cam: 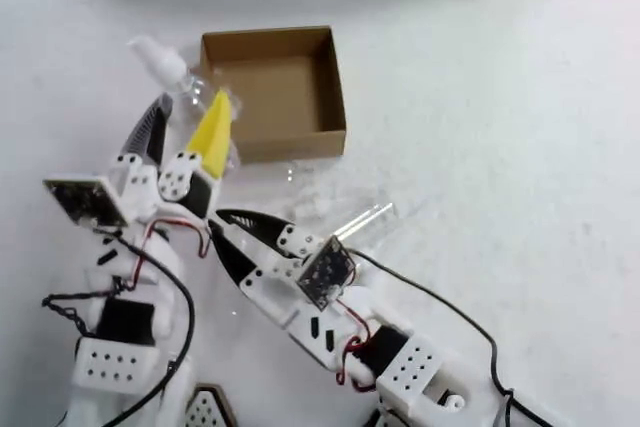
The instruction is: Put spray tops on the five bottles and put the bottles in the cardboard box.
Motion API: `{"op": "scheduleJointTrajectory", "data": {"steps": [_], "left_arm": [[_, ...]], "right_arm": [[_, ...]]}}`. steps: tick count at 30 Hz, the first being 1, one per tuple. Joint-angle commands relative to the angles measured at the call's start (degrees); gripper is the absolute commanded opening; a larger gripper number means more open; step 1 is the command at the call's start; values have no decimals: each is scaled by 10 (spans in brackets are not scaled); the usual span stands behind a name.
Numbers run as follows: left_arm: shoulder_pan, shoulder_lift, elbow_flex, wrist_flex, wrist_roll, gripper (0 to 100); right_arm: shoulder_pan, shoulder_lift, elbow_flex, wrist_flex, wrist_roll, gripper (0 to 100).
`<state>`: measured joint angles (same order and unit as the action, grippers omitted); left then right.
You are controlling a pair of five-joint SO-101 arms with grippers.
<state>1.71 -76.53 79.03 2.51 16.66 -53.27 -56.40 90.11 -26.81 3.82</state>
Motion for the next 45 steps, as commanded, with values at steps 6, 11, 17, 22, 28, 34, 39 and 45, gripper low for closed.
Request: {"op": "scheduleJointTrajectory", "data": {"steps": [6,11,17,22,28,34,39,45], "left_arm": [[41,-217,-7,183,2,20],[41,-239,23,193,2,20],[42,-270,39,198,-37,20],[42,-278,39,193,-37,20],[42,-278,37,198,-37,20],[62,-278,34,205,-37,20],[114,-279,-37,324,-40,20],[116,-279,-55,367,-42,20]], "right_arm": [[-4,-11,-21,-22,5,15],[27,-11,11,-111,6,15],[80,-7,18,-131,5,15],[48,-11,41,-125,4,15],[-33,-11,55,-131,4,15],[-32,-5,47,-129,3,15],[-26,-5,33,-112,-49,15],[8,-10,29,-107,-45,15]]}}
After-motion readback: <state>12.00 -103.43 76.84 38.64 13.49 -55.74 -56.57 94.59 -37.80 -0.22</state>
